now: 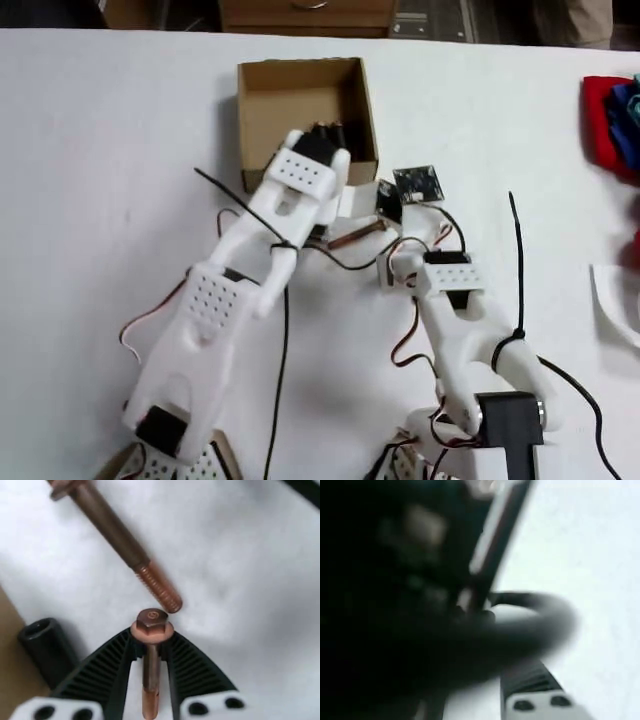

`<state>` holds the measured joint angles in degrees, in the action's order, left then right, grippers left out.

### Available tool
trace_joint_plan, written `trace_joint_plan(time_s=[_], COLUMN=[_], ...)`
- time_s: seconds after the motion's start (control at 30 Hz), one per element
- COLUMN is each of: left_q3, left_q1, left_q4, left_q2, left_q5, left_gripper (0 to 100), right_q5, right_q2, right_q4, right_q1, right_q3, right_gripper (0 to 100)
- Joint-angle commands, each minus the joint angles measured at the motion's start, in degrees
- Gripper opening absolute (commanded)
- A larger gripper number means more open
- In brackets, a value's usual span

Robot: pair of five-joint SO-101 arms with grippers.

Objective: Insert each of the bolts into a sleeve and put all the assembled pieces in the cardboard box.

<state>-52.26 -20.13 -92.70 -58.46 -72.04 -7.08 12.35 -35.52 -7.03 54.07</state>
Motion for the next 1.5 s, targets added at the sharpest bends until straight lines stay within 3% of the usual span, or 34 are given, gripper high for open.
trace_joint_plan(time_s=[0.0, 0.23, 0.5, 0.77, 0.97, 1.23, 1.37, 1.47], left_q3=[-1.1, -1.1, -0.92, 2.59, 21.05, 43.21, 54.2, 69.23], left_q1=[2.11, 7.91, 11.69, 14.15, 16.44, 17.93, 17.93, 17.93], left_q4=[0.53, -1.32, -9.67, -9.76, -9.67, -8.0, 0.7, 13.54], left_q2=[0.26, 0.53, 0.79, 11.78, 28.92, 53.19, 69.01, 82.02], left_q5=[0.62, 5.01, 6.24, 24.26, 34.29, 33.93, 40.44, 46.33], left_gripper=[2, 2, 2, 2, 2, 2, 2, 2], right_q5=[0.26, 0.26, 0.26, 0.26, 0.26, 3.34, 3.69, 3.87], right_q2=[3.38, 3.38, 3.38, 3.38, 3.38, 3.65, 8.04, 15.87], right_q4=[0.92, 0.92, 0.92, 1.01, 1.01, 0.66, 0.92, 1.01], right_q1=[0.4, 0.4, 0.4, 0.4, 0.4, 0.04, -0.13, -1.1], right_q3=[-0.18, -0.18, -0.18, -0.18, -0.18, -0.18, 2.02, 5.71], right_gripper=[2.1, 2.1, 2.1, 2.1, 2.1, 2.1, 2.1, 2.1])
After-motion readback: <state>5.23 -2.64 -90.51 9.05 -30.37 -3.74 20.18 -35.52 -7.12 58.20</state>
